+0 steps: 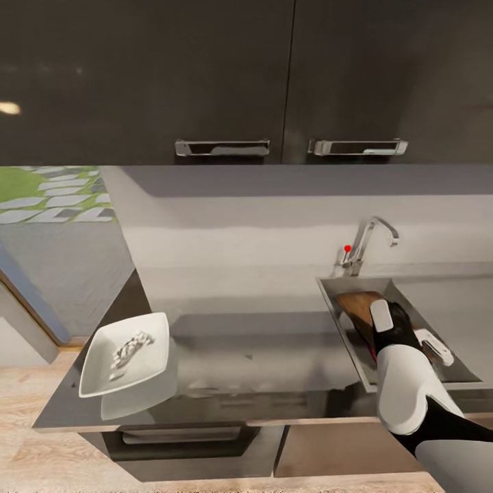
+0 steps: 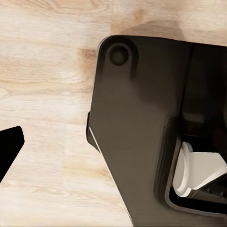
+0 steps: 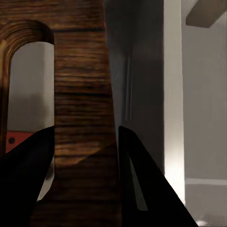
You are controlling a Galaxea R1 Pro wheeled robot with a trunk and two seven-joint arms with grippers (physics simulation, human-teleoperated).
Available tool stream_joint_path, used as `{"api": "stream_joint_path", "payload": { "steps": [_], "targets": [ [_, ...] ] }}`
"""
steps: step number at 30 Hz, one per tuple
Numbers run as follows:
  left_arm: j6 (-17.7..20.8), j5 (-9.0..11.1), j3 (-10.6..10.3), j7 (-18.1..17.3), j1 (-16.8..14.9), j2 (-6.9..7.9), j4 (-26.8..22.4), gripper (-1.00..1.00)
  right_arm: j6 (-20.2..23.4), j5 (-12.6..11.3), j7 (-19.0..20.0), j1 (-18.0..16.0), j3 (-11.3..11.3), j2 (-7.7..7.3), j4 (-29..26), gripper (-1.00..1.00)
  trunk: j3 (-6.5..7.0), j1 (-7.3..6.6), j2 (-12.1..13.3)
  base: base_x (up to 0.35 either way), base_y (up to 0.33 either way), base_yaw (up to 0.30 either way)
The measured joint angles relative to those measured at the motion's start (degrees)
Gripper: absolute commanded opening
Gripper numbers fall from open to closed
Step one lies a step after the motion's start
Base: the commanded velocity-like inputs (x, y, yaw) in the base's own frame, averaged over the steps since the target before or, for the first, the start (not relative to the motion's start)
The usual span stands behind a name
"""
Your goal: In the kitchen, take the Vidalia onion out of the sink, dice it on the chopping board with the paring knife, put the diced onion into the bowl on the countertop, then place both the paring knife and the chopping board into the sink.
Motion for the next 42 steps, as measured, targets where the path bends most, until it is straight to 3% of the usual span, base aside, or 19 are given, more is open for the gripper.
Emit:
{"api": "stream_joint_path", "payload": {
  "steps": [6, 40, 41, 42],
  "targets": [
    [0.0, 0.0, 0.0, 0.0, 0.0, -0.02, 0.5, 1.0, -1.6, 0.3, 2.6, 0.0, -0.1, -1.46, 3.5, -1.0, -0.55, 0.0, 0.0, 0.0, -0.021, 0.0],
    [0.0, 0.0, 0.0, 0.0, 0.0, -0.03, 0.6, 1.0, -5.2, 0.2, 3.9, 0.0, 0.0, -1.41, 5.8, -1.0, -3.66, 0.0, 0.0, 0.0, -0.022, 0.0],
    [0.0, 0.0, 0.0, 0.0, 0.0, -0.03, 0.6, 1.0, -5.2, 0.2, 3.9, 0.0, 0.0, -1.41, 5.8, 1.0, -3.75, 0.0, 0.0, 0.0, 0.0, 0.0],
    [0.0, 0.0, 0.0, 0.0, 0.0, -0.03, 0.6, 1.0, -5.2, 0.2, 3.9, 0.0, 0.0, -1.38, 5.8, 1.0, -3.84, 0.0, 0.0, 0.0, 0.0, 0.0]
  ]
}}
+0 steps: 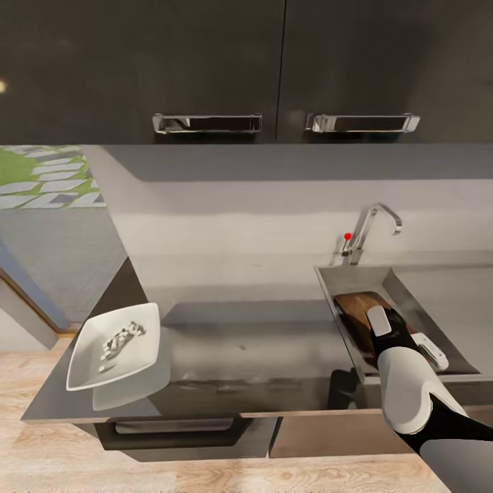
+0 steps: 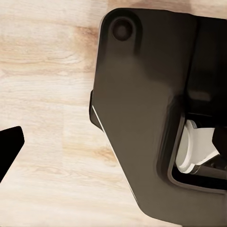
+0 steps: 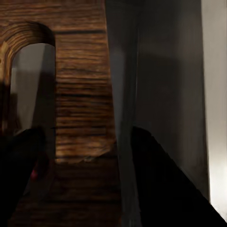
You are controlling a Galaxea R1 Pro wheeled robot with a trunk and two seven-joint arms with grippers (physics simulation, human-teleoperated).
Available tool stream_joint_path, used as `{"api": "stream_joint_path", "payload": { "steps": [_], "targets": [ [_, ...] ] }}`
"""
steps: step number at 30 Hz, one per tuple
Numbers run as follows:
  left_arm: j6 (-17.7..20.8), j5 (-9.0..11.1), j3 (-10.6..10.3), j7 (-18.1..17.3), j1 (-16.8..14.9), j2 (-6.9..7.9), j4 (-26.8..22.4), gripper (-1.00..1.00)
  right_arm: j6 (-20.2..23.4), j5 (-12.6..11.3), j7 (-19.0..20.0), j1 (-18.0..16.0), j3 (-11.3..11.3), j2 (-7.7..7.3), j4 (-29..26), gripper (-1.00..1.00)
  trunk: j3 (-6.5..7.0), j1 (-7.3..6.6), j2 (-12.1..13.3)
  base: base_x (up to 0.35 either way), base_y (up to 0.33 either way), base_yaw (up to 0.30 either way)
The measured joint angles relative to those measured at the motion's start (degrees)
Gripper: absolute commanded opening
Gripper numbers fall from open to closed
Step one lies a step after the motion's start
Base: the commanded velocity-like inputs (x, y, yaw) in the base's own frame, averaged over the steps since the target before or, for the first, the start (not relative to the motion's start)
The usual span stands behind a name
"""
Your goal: In the kitchen, take the Vidalia onion out of the sink, dice it on the chopping board with the paring knife, put the diced onion into the bowl on the countertop, then place both the paring knife and the chopping board into the sink.
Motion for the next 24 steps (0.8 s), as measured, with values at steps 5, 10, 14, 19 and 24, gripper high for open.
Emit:
{"api": "stream_joint_path", "payload": {
  "steps": [5, 10, 14, 19, 24],
  "targets": [
    [0.0, 0.0, 0.0, 0.0, 0.0, 0.0, 0.1, 1.0, -0.1, -0.1, -0.2, 0.0, 0.0, -0.03, -0.7, 1.0, -0.15, 0.0, 0.0, 0.0, 0.0, 0.0],
    [0.0, 0.0, 0.0, 0.0, 0.0, 0.0, 0.1, 1.0, -0.1, -0.2, -0.4, 0.0, 0.1, -0.03, -1.2, 1.0, -0.17, 0.0, 0.0, 0.0, 0.0, 0.0],
    [0.0, 0.0, 0.0, 0.0, 0.0, -0.18, 0.1, 1.0, 1.0, -0.3, -0.8, 0.0, 0.5, 0.34, -5.9, 1.0, -0.17, -0.01, 0.0, 0.0, 0.0, 0.0],
    [0.0, 0.0, 0.0, 0.0, 0.0, -0.31, 0.2, 1.0, 13.2, -0.3, -0.9, 0.0, 4.2, 4.44, -22.4, 1.0, -0.16, -0.01, 0.0, -0.002, 0.0, 0.0],
    [0.0, 0.0, 0.0, 0.0, 0.0, -0.31, 0.3, 1.0, 28.7, -0.4, -0.3, 0.0, 11.1, 10.03, -41.7, 1.0, -0.16, 0.02, 0.0, -0.207, 0.0, 0.0]
  ]
}}
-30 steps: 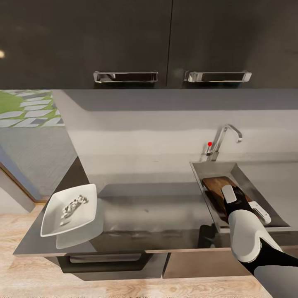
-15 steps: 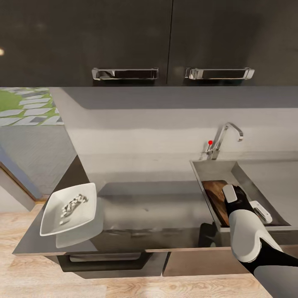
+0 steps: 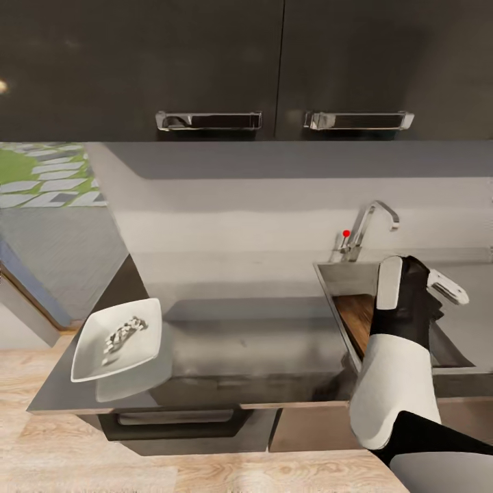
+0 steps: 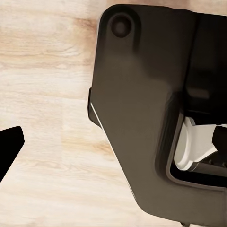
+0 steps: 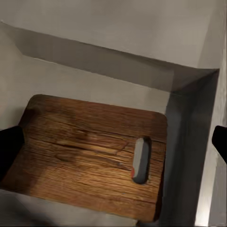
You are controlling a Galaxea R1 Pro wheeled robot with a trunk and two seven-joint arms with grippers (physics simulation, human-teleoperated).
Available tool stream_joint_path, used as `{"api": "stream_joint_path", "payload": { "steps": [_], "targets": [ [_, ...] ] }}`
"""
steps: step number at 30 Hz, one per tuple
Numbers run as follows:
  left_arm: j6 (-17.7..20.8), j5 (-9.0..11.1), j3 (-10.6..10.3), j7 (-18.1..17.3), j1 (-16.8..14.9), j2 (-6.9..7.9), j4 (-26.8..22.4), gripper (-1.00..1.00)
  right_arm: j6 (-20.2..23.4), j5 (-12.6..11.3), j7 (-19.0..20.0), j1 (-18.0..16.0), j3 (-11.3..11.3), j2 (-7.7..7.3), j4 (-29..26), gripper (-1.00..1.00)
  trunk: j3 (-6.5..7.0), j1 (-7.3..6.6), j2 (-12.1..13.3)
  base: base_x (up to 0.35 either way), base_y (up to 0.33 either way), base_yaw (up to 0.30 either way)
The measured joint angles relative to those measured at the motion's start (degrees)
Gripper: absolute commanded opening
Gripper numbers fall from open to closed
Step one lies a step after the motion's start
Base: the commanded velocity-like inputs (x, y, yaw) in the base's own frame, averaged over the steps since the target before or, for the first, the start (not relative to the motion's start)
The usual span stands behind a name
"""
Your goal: In the kitchen, take the Vidalia onion out of the sink, dice it on the chopping board with the paring knife, put the diced onion into the bowl on the countertop, then place both the paring knife and the chopping board into the sink.
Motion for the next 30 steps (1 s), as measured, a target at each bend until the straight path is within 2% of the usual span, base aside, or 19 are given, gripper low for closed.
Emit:
{"api": "stream_joint_path", "payload": {
  "steps": [3, 6, 7, 9, 11, 13, 14, 16, 19, 20, 25, 27, 28, 30],
  "targets": [
    [0.0, 0.0, 0.0, 0.0, 0.0, -0.01, 0.3, 1.0, 6.5, 0.0, 2.0, 0.0, 1.0, 0.01, -3.9, 1.0, 0.0, 0.01, 0.0, -0.316, 0.0, 0.0],
    [0.0, 0.0, 0.1, 0.0, 0.0, 0.0, 0.3, 1.0, 10.2, 0.3, 9.0, 0.4, 1.4, 0.01, -5.0, 1.0, -0.01, 0.01, 0.0, -0.332, 0.0, 0.0],
    [0.0, 0.0, 0.1, 0.0, 0.0, 0.0, 0.3, 1.0, 10.8, 0.4, 12.6, 1.5, 3.0, -0.01, -5.2, 1.0, -0.01, 0.01, 0.0, -0.335, 0.0, 0.0],
    [0.0, 0.0, 0.1, 0.0, 0.0, -0.01, 0.3, 1.0, 11.1, 0.6, 15.0, 3.5, 5.9, -0.01, -5.2, 1.0, -0.01, 0.01, 0.0, -0.335, 0.0, 0.0],
    [0.0, 0.0, 0.1, 0.0, 0.0, 0.01, 0.3, 1.0, 11.1, 0.6, 16.9, 5.8, 10.5, 0.0, -5.8, 1.0, -0.01, 0.01, 0.0, -0.336, 0.0, 0.0],
    [0.0, 0.0, 0.1, 0.0, 0.0, 0.04, 0.3, 1.0, 10.9, 0.7, 18.8, 9.4, 15.6, 0.0, -7.9, 1.0, -0.01, 0.01, 0.0, -0.336, 0.0, 0.0],
    [0.0, 0.0, 0.1, 0.0, 0.0, 0.04, 0.3, 1.0, 10.9, 0.8, 18.9, 9.9, 16.3, 0.0, -8.2, 1.0, -0.01, 0.01, 0.0, -0.336, 0.0, 0.0],
    [0.0, 0.0, 0.1, 0.0, 0.0, 0.05, 0.3, 1.0, 10.8, 0.8, 19.4, 12.5, 19.0, 0.0, -9.6, 1.0, -0.01, 0.01, 0.0, -0.336, 0.0, 0.0],
    [0.0, 0.0, 0.1, 0.0, 0.0, 0.05, 0.3, 1.0, 10.7, 0.8, 20.5, 15.6, 21.4, 0.0, -11.9, 1.0, -0.01, 0.01, 0.0, -0.336, 0.0, 0.0],
    [0.0, 0.0, 0.1, 0.0, 0.0, 0.05, 0.3, 1.0, 10.7, 0.8, 21.5, 17.6, 23.0, 0.0, -13.4, 1.0, -0.01, 0.01, 0.0, -0.336, 0.0, 0.0],
    [0.0, 0.0, 0.1, 0.0, 0.0, 0.05, 0.3, 1.0, 10.4, 0.9, 22.8, 23.5, 26.6, 0.0, -16.5, 1.0, -0.01, 0.01, 0.0, -0.336, 0.0, 0.0],
    [0.0, 0.0, 0.1, 0.0, 0.0, 0.05, 0.3, 1.0, 8.4, 0.8, 22.9, 26.3, 29.0, -0.11, -17.3, 1.0, -0.01, 0.01, 0.0, -0.336, 0.0, 0.0],
    [0.0, 0.0, 0.1, 0.0, 0.0, 0.05, 0.3, 1.0, 7.0, 0.9, 22.9, 27.5, 30.5, -1.15, -17.4, 1.0, -0.01, 0.01, 0.0, -0.336, 0.0, 0.0],
    [0.0, 0.0, 0.1, 0.0, 0.0, 0.05, 0.2, 1.0, 3.1, 0.8, 23.0, 30.6, 35.1, -4.14, -17.6, 1.0, -0.01, 0.01, 0.0, -0.336, 0.0, 0.0]
  ]
}}
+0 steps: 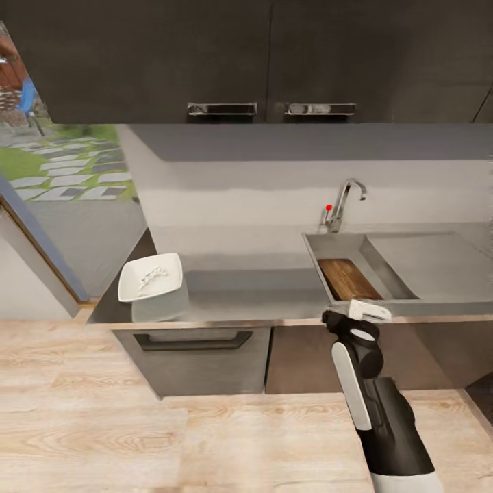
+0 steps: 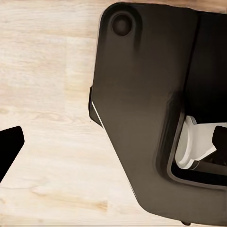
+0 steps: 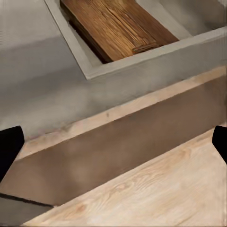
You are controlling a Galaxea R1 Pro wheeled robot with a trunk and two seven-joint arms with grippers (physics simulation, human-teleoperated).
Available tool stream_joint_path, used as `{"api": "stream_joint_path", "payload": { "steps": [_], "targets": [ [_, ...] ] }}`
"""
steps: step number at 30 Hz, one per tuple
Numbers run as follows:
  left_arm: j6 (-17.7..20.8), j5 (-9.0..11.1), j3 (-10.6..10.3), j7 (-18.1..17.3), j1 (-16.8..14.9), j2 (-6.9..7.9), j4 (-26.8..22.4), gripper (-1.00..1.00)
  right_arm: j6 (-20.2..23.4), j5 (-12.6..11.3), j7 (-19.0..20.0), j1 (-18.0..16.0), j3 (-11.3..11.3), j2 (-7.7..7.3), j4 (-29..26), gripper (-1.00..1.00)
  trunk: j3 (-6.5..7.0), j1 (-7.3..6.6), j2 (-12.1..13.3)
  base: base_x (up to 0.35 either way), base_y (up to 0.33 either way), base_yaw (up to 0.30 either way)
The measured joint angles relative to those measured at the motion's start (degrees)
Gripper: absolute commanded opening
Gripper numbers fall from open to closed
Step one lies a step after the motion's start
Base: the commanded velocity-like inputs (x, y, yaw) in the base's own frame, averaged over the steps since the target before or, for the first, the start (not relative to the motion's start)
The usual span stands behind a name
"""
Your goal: In the kitchen, take the Vidalia onion out of the sink, dice it on the chopping board with the paring knife, put the diced onion into the bowl on the countertop, then place both the paring knife and the chopping board into the sink.
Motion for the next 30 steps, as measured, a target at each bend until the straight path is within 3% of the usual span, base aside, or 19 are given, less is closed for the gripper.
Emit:
{"api": "stream_joint_path", "payload": {
  "steps": [3, 4, 6, 9, 10, 12, 13, 14, 15, 16, 17, 18, 20, 22, 25, 26, 30],
  "targets": [
    [0.0, 0.0, 0.0, 0.0, 0.0, 0.0, 0.0, 1.0, -3.7, 0.0, 0.0, 3.5, 4.2, -2.51, 0.0, 1.0, 0.0, 0.0, 0.0, -0.336, 0.0, 0.0],
    [0.0, 0.0, 0.0, 0.0, 0.0, 0.0, -0.1, 1.0, -7.9, -0.2, 0.0, 7.4, 7.0, -4.56, 0.0, 1.0, -0.01, 0.0, 0.0, -0.336, 0.0, 0.0],
    [0.0, 0.0, 0.0, 0.0, 0.0, 0.0, -0.1, 1.0, -12.0, -0.2, 0.4, 11.5, 9.7, -6.7, 0.1, 1.0, 0.0, 0.0, 0.0, -0.336, 0.0, 0.0],
    [-0.1, -0.1, 0.0, 0.0, 0.0, 0.0, -0.2, 1.0, -20.1, -0.5, 3.3, 17.6, 15.1, -12.37, 1.5, 1.0, 0.0, 0.0, 0.0, -0.336, 0.0, 0.0],
    [0.0, -0.1, 0.0, 0.0, 0.0, 0.0, -0.2, 1.0, -24.2, -0.6, 4.6, 19.7, 16.9, -14.58, 3.9, 1.0, -0.01, 0.0, 0.0, -0.336, 0.0, 0.0],
    [-0.1, -0.1, 0.0, 0.0, 0.0, 0.01, -0.2, 1.0, -30.8, -0.7, 6.0, 21.6, 19.1, -16.13, 10.9, 1.0, -0.01, 0.0, 0.0, -0.336, 0.0, 0.0],
    [-0.1, -0.1, 0.0, 0.0, 0.0, 0.01, -0.3, 1.0, -34.7, -0.8, 6.7, 22.0, 20.4, -16.43, 15.9, 1.0, -0.01, 0.0, 0.0, -0.336, 0.0, 0.0],
    [-0.1, -0.1, 0.0, 0.0, 0.0, 0.01, -0.3, 1.0, -40.7, -0.8, 8.1, 22.4, 22.8, -16.45, 24.2, 1.0, 0.0, 0.0, 0.0, -0.333, 0.0, 0.0],
    [-0.1, -0.1, 0.0, 0.0, 0.0, 0.01, -0.3, 1.0, -42.6, -0.7, 8.7, 22.5, 23.6, -16.4, 27.9, 1.0, -0.01, 0.01, 0.0, -0.283, 0.0, 0.0],
    [-0.1, -0.1, 0.0, 0.0, 0.0, 0.01, -0.3, 1.0, -49.5, -0.3, 13.1, 22.8, 25.3, -15.41, 37.2, 1.0, 0.0, -0.01, 0.0, -0.273, 0.0, 0.0],
    [-0.1, -0.1, 0.0, 0.0, 0.0, 0.01, -0.4, 1.0, -51.4, -0.7, 14.8, 22.8, 25.5, -14.96, 44.8, 1.0, -0.01, 0.0, 0.0, -0.242, 0.0, 0.0],
    [-0.1, -0.2, 0.0, 0.0, -0.1, 0.01, -0.4, 1.0, -54.3, -0.7, 18.1, 22.9, 25.8, -14.02, 50.6, 1.0, -0.01, -0.01, 0.0, -0.124, 0.0, 0.0],
    [-0.1, -0.2, 0.0, 0.0, -0.1, 0.12, -0.4, 1.0, -60.7, -1.9, 30.4, 23.0, 26.1, -11.93, 66.2, 1.0, -0.02, -0.03, 0.0, -0.052, 0.0, 0.0],
    [-0.1, -0.2, 0.0, 0.0, -0.2, 0.17, -0.4, 1.0, -62.1, -3.2, 35.1, 22.9, 26.2, -10.8, 71.7, 1.0, -0.01, -0.03, 0.0, -0.021, 0.0, 0.0],
    [-0.1, -0.2, 0.0, 0.0, -0.2, 0.24, -0.3, 1.0, -62.7, -5.8, 37.7, 22.9, 26.1, -9.9, 75.1, 1.0, -0.01, -0.03, 0.0, -0.006, 0.0, 0.0],
    [-0.1, -0.2, 0.0, 0.1, -0.2, 0.3, -0.1, 1.0, -62.9, -8.9, 38.5, 22.9, 26.1, -9.78, 76.1, 1.0, -0.01, -0.03, 0.0, 0.0, 0.0, 0.0],
    [0.0, -0.2, 0.0, 0.1, -0.2, 0.51, 0.0, 1.0, -62.9, -9.6, 38.4, 23.0, 26.2, -9.68, 76.3, 1.0, -0.01, -0.03, 0.0, 0.0, 0.0, 0.0]
  ]
}}
